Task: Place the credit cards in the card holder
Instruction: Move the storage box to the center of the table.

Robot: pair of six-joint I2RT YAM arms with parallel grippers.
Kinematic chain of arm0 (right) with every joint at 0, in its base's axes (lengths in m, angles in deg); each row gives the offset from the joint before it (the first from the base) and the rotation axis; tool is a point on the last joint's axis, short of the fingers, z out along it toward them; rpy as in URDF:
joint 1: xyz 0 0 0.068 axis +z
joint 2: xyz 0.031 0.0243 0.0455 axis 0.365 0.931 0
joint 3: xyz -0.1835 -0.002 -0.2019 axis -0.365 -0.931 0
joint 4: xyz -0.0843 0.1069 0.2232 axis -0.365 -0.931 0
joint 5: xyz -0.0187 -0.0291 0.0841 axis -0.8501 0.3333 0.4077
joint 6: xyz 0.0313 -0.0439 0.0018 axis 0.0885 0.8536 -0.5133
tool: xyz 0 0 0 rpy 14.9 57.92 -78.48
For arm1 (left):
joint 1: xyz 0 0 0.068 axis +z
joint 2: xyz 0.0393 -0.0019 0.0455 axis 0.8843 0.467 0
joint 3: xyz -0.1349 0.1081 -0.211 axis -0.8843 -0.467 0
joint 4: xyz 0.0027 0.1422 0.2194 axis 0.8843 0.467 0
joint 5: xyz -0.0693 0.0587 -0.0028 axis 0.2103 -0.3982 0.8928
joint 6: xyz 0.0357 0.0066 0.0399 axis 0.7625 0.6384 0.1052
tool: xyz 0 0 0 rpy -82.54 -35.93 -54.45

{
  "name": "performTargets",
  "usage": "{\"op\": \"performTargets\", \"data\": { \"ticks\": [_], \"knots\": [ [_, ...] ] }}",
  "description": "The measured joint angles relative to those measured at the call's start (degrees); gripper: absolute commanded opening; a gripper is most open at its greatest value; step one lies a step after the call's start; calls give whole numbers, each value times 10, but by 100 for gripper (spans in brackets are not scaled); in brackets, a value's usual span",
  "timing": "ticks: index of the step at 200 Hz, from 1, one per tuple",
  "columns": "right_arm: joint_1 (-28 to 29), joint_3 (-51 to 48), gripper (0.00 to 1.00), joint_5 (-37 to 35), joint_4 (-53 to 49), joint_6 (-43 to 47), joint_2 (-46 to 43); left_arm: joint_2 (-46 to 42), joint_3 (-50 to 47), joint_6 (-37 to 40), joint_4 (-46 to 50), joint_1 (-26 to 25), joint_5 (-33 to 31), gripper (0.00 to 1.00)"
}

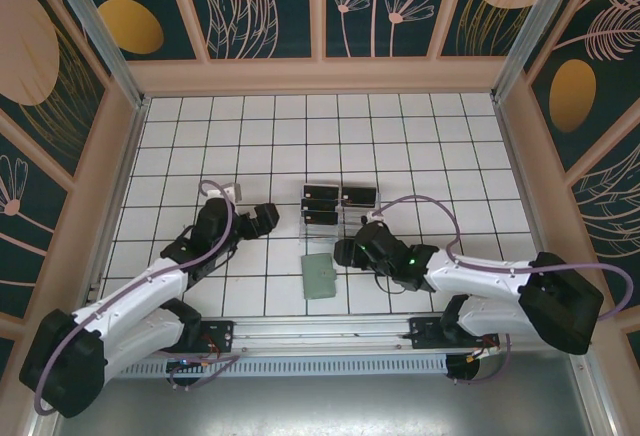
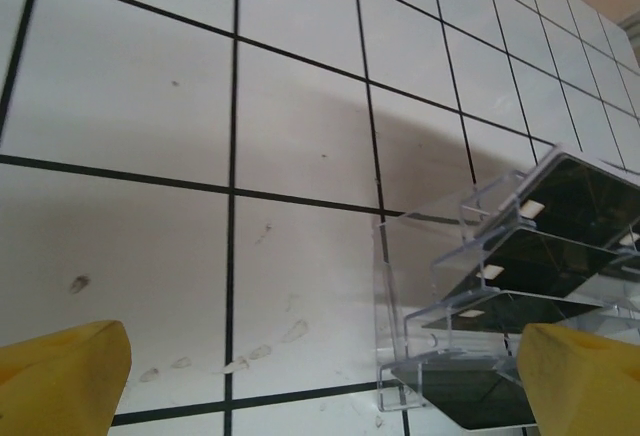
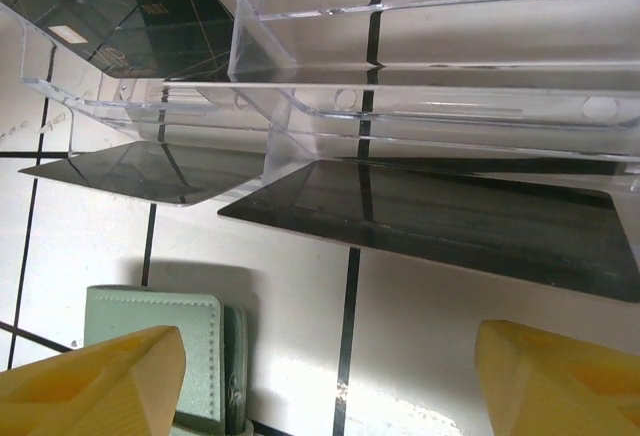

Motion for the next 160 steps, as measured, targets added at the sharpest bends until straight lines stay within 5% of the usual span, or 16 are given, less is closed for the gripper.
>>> {"op": "performTargets", "data": {
  "ticks": [51,160],
  "knots": [
    [-37,0,75,10,27,8,14,61,2,9,-12,-72,-30,99],
    [-70,-1,74,26,68,16,23,137,2,27,-90,-125,-44,98]
  ]
}}
